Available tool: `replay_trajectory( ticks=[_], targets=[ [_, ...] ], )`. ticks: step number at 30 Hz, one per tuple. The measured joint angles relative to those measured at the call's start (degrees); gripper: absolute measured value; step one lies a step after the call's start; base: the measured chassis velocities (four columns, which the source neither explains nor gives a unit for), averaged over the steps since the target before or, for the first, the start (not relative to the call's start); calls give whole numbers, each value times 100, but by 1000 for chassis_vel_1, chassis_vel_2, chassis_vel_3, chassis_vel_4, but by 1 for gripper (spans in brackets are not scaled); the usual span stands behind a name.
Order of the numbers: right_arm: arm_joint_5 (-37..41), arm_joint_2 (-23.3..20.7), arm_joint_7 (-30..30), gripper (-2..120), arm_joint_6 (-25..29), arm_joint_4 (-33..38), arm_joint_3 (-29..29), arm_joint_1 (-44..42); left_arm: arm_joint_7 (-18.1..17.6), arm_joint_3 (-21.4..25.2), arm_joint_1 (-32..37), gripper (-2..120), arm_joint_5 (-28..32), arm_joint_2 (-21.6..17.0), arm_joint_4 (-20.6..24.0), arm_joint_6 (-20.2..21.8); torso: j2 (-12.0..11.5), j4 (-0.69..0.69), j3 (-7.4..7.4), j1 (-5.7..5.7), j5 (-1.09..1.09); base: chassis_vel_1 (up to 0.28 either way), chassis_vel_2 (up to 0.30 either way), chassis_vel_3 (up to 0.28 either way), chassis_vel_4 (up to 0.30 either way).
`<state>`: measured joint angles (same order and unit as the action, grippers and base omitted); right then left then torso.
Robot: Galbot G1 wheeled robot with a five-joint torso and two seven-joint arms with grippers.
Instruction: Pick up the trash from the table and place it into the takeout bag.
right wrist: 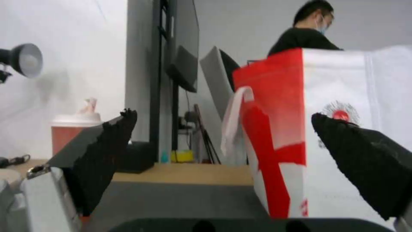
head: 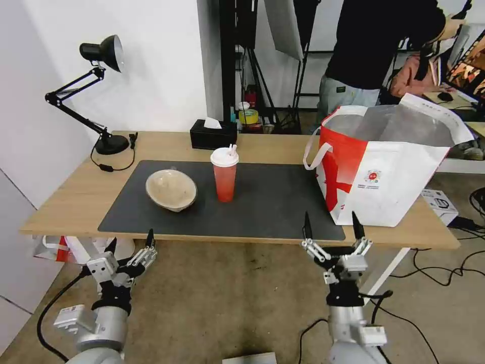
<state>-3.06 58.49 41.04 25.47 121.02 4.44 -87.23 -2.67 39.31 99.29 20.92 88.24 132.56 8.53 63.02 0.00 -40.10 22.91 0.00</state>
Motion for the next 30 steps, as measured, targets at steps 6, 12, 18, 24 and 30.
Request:
replay_trajectory(
  ticks=[6, 12, 18, 24, 30],
  targets=[
    [117, -41, 216, 100, -193, 59, -21, -200, 18, -4, 5, 100, -55, -1, -20, 11, 0, 0, 0, 0, 0, 0, 0, 0, 0],
    [333, -28, 457, 100, -562, 238, -162, -377, 25, -3, -4, 100, -69, -1, -48, 13, 0, -1, 0, 0, 0, 0, 0, 0, 0],
    [335, -21, 468, 100, -584, 201, -239, -464, 27, -2, -9, 100, -69, -2, -52, 13, 0, 0, 0, 1, 1, 0, 0, 0, 0],
    [329, -58, 460, 100, -607, 177, -257, -536, 26, -20, -7, 100, -69, 5, -53, -3, 0, 0, 0, 1, 0, 0, 0, 0, 0],
    [426, -136, 419, 100, -722, 191, -280, -593, 25, -27, 5, 100, -69, 9, -29, -16, 0, 0, 0, 0, 0, 0, 0, 0, 0]
  ],
)
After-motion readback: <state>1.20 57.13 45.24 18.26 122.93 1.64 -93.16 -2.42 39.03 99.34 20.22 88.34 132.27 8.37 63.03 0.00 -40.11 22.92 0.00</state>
